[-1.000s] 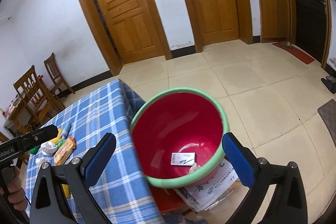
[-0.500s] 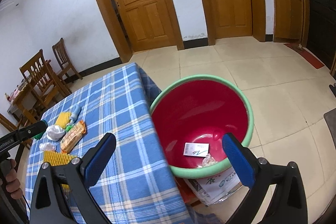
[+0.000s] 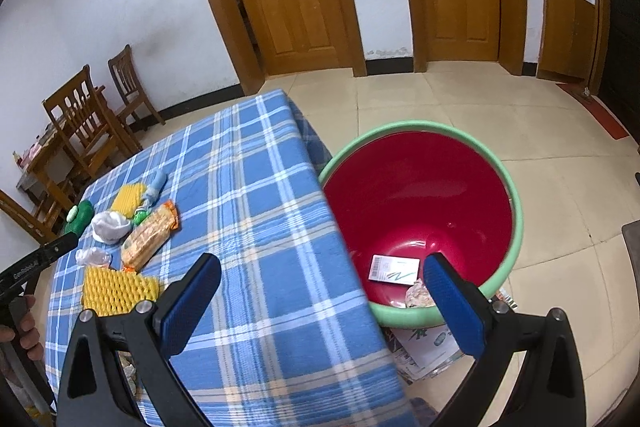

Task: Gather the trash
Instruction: 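Move the left gripper back over the table toward the white plastic bag, then grasp the white plastic bag with the left gripper, then grasp the yellow mesh sponge with the right gripper while the left holds the bag, then carry the sponge and bag over the red bucket with both grippers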

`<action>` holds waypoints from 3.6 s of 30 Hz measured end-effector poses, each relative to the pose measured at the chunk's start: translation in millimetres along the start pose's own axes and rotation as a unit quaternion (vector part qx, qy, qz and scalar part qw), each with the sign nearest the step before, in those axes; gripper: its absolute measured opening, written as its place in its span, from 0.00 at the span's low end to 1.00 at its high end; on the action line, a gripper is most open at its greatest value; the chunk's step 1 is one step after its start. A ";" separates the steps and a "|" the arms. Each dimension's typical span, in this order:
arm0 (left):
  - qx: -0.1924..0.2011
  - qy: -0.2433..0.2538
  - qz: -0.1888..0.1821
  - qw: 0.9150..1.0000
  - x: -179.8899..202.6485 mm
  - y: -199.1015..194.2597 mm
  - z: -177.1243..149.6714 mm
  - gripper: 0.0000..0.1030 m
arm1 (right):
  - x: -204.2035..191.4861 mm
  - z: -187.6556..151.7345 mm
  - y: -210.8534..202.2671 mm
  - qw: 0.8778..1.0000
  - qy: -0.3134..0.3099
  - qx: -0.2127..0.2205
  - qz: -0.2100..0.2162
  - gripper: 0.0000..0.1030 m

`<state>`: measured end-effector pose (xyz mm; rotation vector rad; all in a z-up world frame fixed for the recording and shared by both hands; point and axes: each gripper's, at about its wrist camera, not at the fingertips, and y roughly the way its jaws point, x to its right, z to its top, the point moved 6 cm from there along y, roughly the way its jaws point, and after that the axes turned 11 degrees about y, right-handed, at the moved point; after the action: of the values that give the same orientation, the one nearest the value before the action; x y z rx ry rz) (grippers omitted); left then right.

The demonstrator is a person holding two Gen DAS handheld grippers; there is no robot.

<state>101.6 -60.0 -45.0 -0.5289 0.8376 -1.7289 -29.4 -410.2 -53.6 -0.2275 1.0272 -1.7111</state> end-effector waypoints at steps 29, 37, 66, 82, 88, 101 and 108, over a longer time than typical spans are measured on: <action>-0.024 -0.029 -0.013 0.999 -20.6 58.5 -17.8 0.68 | -41.1 -20.7 30.5 0.998 -0.032 -0.050 -0.010 1.00; -0.009 -0.050 -0.024 0.998 -23.6 57.3 -16.4 0.66 | -51.1 -27.5 32.8 0.998 -0.042 -0.057 0.000 1.00; 0.023 -0.088 0.013 0.996 -57.4 -32.9 -62.7 0.66 | -131.8 -66.7 18.7 0.987 -0.110 -0.080 0.082 1.00; 0.016 -0.107 0.010 0.994 -70.5 -34.8 -83.3 0.66 | -157.4 -100.1 37.6 0.974 -0.112 -0.146 0.133 0.81; 0.013 -0.106 0.006 0.994 -69.0 -32.7 -83.7 0.66 | -157.8 -107.2 47.3 0.970 -0.102 -0.170 0.139 0.60; 0.022 -0.093 -0.001 0.995 -58.9 -40.6 -75.5 0.66 | -152.2 -103.1 38.9 0.970 -0.102 -0.158 0.154 0.14; 0.033 -0.081 -0.012 0.996 -47.7 -49.3 -66.1 0.66 | -148.5 -90.2 22.1 0.974 -0.107 -0.124 0.157 0.13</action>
<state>38.4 11.2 -48.0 -0.6280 0.6607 -1.7047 -8.2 -237.8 -76.2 -0.3803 1.0535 -1.2435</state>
